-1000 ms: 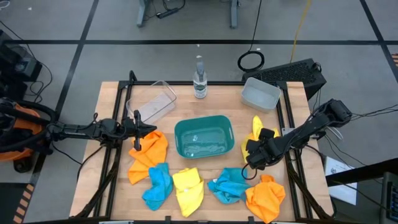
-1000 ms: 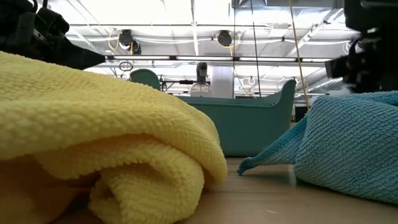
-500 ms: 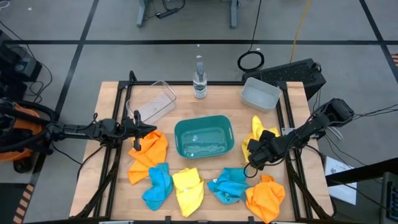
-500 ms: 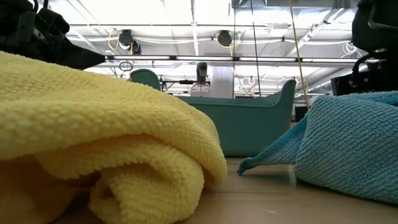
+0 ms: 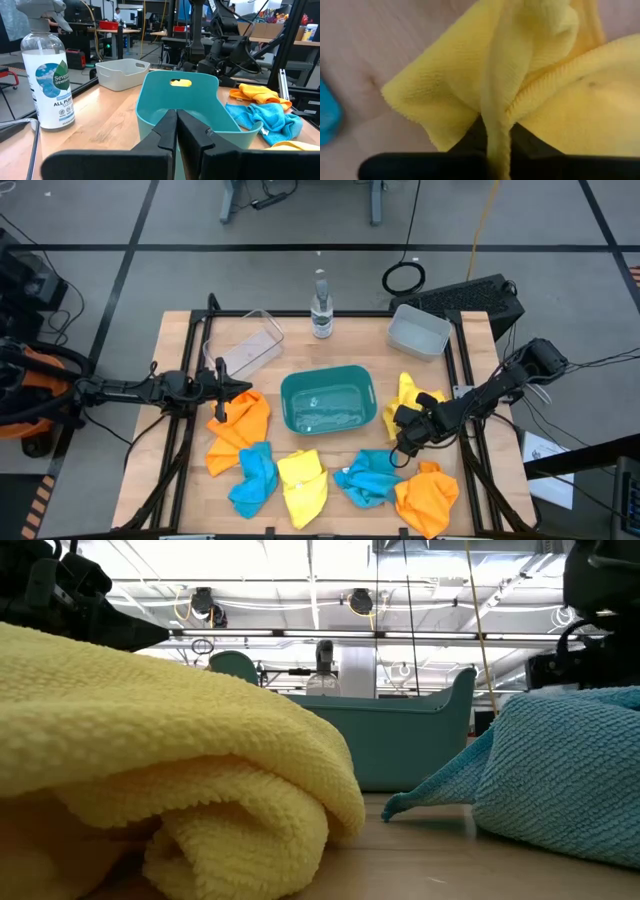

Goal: Sort microfiber towel by color & place in baskets
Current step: Put the top yellow towel into the gray bin

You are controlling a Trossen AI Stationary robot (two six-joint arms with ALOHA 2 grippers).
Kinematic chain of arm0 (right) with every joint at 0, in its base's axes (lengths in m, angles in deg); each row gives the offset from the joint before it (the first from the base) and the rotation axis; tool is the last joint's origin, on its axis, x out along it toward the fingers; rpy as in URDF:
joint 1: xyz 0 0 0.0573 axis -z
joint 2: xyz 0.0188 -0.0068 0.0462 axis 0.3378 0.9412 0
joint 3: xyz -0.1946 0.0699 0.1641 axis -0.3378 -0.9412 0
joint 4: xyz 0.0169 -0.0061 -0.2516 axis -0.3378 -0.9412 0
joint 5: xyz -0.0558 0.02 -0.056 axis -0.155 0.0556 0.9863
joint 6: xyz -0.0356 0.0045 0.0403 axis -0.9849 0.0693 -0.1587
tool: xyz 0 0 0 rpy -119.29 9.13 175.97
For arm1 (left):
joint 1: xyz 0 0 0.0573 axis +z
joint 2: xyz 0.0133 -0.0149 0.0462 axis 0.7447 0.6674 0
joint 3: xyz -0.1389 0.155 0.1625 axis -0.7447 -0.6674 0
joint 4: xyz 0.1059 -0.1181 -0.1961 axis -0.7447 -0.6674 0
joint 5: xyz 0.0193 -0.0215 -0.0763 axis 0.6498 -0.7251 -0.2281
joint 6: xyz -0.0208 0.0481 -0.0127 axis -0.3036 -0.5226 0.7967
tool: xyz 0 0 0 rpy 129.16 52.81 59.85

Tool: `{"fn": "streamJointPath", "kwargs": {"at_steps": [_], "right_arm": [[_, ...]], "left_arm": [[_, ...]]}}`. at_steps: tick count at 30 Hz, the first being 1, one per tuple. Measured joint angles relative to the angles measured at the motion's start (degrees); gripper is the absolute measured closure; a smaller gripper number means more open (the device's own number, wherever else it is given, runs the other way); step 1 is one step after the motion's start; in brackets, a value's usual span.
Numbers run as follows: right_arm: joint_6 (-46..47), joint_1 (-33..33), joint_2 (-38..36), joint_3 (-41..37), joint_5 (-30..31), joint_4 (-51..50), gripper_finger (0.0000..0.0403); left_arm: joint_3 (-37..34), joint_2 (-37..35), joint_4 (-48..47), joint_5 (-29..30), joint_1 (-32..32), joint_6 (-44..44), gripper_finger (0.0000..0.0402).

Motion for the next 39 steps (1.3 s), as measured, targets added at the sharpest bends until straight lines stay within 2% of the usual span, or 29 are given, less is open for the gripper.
{"fn": "streamJointPath", "kwargs": {"at_steps": [7, 12, 15, 18, 20, 24, 29, 32, 34, 39], "right_arm": [[2.3, -2.6, -3.8, 12.3, 6.4, -11.5, 0.0380], [1.8, -6.7, -4.1, 24.8, 16.8, -20.0, 0.0393], [0.3, -9.7, -4.1, 31.7, 26.5, -22.0, 0.0392], [-7.2, -13.0, -4.1, 36.7, 39.2, -17.7, 0.0389], [-16.3, -14.7, -4.2, 37.8, 46.6, -10.5, 0.0388], [-36.4, -16.6, -3.7, 37.6, 54.4, 7.1, 0.0388], [-51.2, -14.6, -0.8, 37.6, 54.2, 23.4, 0.0388], [-58.2, -12.2, 1.7, 37.5, 52.9, 31.6, 0.0387], [-62.3, -10.0, 3.1, 37.5, 48.7, 36.4, 0.0387], [-71.6, -3.9, 6.8, 37.5, 33.2, 48.9, 0.0387]], "left_arm": [[0.0, 0.0, 0.5, 0.0, 0.0, 0.0, 0.0384], [0.0, 0.0, 1.4, -0.3, 0.0, 0.0, 0.0384], [0.0, 0.0, 2.2, -0.3, 0.0, -0.2, 0.0384], [0.0, 0.0, 5.0, -0.4, 0.0, 0.1, 0.0384], [0.0, 0.0, 7.2, -0.4, 0.0, 0.2, 0.0384], [0.0, 0.3, 12.4, -0.5, 0.0, -0.5, 0.0384], [3.1, 1.3, 13.7, -1.0, 0.0, -1.5, 0.0383], [5.7, 3.4, 13.7, -3.4, 0.0, -1.7, 0.0369], [7.5, 5.3, 13.5, -4.5, 0.0, -1.4, 0.0343], [11.1, 12.2, 16.6, -5.9, 0.0, -2.8, 0.0253]]}}
